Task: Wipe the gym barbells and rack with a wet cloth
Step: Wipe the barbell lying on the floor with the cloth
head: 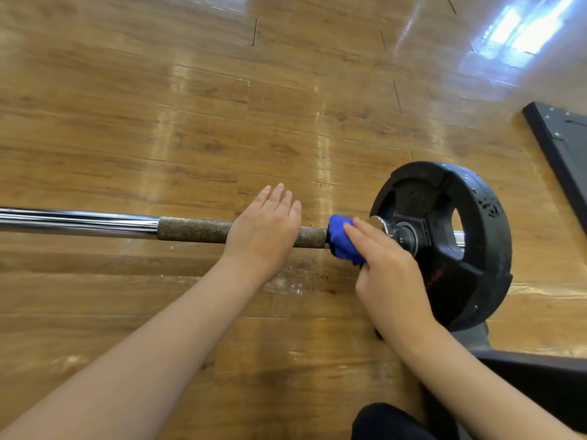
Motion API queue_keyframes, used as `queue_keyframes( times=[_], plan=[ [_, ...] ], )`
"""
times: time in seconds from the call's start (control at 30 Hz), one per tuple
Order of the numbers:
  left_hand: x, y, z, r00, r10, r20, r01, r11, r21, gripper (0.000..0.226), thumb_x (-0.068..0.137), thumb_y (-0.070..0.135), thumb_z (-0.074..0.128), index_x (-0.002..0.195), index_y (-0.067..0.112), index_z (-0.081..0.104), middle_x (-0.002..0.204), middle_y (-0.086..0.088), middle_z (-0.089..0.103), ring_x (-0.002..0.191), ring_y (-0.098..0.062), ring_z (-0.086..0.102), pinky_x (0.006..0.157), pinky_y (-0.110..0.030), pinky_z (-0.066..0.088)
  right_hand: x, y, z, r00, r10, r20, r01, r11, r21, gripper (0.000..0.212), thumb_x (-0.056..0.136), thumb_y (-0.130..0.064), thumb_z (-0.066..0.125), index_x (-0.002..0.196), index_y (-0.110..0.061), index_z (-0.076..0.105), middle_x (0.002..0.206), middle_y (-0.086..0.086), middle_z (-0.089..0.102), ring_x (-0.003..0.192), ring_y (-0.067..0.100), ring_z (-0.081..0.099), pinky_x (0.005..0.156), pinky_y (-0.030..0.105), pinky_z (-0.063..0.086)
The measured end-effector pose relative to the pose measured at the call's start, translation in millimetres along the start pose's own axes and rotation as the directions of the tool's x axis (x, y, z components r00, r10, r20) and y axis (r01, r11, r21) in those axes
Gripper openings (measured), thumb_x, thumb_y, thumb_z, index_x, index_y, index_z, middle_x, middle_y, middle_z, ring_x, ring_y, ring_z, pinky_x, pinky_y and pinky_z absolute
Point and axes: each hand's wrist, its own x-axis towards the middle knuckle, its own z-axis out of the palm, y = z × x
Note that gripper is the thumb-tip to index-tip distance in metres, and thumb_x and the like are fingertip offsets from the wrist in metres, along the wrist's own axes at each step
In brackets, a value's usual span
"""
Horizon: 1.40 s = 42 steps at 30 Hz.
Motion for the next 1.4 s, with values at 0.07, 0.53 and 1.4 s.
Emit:
queue_keyframes(
  times=[0.07,0.53,1.4],
  plan=[
    [-1,-1,4,0.997,0.019,-0.076,-0.019,1.000,-0.003,0.052,0.089,0.005,0.028,0.140,-0.001,0.037,0.146,-0.019,0.038,0.139,-0.029,0.030,0.116,-0.037,0.015,10,0,7,0.998,-0.048,0.050,0.047,0.999,0.012,0.064,0.059,0.024,0.069,0.120,0.005,0.060,0.124,0.022,0.060,0.114,0.036,0.058,0.099,0.049,0.029],
    [2,-1,13,0.983,0.024,-0.182,-0.031,0.999,-0.033,0.045,0.062,0.001,0.063,0.106,-0.003,0.068,0.108,-0.020,0.068,0.107,-0.032,0.064,0.096,-0.042,0.046,-7,5,11,0.977,-0.085,-0.193,0.086,0.996,0.000,0.041,0.075,0.000,0.039,0.101,-0.001,0.072,0.107,0.016,0.069,0.099,0.028,0.067,0.097,0.031,0.043],
    [1,-1,7,0.990,0.034,-0.140,-0.040,0.999,-0.036,0.040,0.069,0.004,0.051,0.104,-0.003,0.069,0.104,-0.019,0.069,0.104,-0.032,0.065,0.093,-0.041,0.048,18,1,29,0.994,-0.098,-0.044,0.101,0.992,0.075,0.042,0.078,0.012,0.062,0.119,0.005,0.060,0.128,0.025,0.055,0.122,0.040,0.050,0.106,0.046,0.037]
  ],
)
